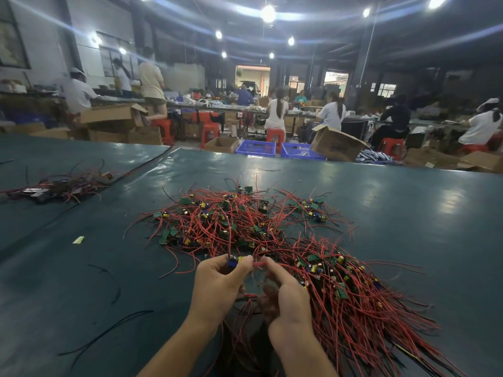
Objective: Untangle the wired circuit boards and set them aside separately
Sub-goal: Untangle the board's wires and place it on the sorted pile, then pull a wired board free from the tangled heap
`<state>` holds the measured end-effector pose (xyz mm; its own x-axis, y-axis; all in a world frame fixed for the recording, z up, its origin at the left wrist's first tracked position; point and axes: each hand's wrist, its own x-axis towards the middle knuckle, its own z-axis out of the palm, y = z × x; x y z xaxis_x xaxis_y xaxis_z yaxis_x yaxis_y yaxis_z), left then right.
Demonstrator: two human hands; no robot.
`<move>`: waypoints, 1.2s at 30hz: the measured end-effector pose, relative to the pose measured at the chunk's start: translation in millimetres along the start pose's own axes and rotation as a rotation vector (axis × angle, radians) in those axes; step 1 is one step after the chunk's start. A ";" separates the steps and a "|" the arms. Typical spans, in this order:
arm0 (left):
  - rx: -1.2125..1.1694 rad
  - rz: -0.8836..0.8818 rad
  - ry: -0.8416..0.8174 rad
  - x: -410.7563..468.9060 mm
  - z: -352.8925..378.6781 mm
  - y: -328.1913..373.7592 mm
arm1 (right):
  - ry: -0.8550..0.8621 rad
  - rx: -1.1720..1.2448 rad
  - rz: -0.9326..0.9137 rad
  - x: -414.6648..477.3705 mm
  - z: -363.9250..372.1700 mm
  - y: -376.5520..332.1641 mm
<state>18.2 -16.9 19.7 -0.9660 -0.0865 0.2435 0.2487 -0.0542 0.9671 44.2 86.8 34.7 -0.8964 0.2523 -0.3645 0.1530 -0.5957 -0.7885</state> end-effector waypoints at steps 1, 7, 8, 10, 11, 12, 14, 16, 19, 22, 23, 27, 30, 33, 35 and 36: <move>0.006 0.026 0.013 0.3 -0.1 0.2 | 0.031 0.028 0.006 1.1 -1.5 -4.7; -0.027 0.103 0.062 2.5 -4.6 5.8 | 0.067 0.164 -0.042 11.1 -16.1 -22.9; -0.031 0.106 0.067 2.7 -5.1 5.8 | 0.057 0.184 -0.049 11.4 -16.9 -24.1; -0.044 0.103 0.074 2.0 -4.4 5.1 | 0.041 0.213 -0.066 12.0 -17.7 -24.8; -0.054 0.094 0.077 1.3 -3.6 4.5 | 0.032 0.225 -0.075 12.1 -18.2 -24.6; -0.062 0.081 0.079 0.7 -2.6 4.3 | 0.021 0.239 -0.083 12.2 -18.4 -24.6; -0.079 0.046 0.089 -0.5 -1.1 5.8 | -0.005 0.274 -0.088 11.6 -19.1 -23.8; -0.125 -0.008 0.110 0.1 -1.2 8.7 | -0.020 0.294 -0.070 10.1 -19.1 -21.8; -0.271 -0.113 0.120 1.8 -1.7 15.4 | -0.004 0.281 -0.067 9.3 -18.2 -18.1; -0.388 -0.203 0.108 3.1 -1.4 17.5 | 0.062 0.227 -0.136 10.3 -15.6 -16.8; -0.414 -0.225 0.096 3.3 -1.4 17.2 | 0.101 0.199 -0.181 10.9 -15.0 -16.7; -0.485 -0.275 0.035 4.3 -1.0 17.2 | 0.185 0.188 -0.293 12.5 -14.0 -17.2; -0.471 -0.244 0.062 5.6 -1.4 16.5 | 0.151 0.224 -0.307 10.6 -14.5 -18.2; -0.400 -0.181 0.105 5.5 -1.1 14.6 | 0.088 0.226 -0.334 8.2 -15.0 -19.1; -0.408 -0.168 0.137 5.0 -2.5 16.7 | 0.022 0.209 -0.375 5.2 -15.1 -19.4; -0.431 -0.178 0.149 5.1 -3.9 18.6 | -0.027 0.202 -0.397 3.6 -15.4 -19.5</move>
<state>18.1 -22.3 38.7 -0.9834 -0.1783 0.0333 0.1174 -0.4857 0.8662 44.3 111.0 41.1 -0.8802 0.4732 -0.0376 -0.2876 -0.5946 -0.7508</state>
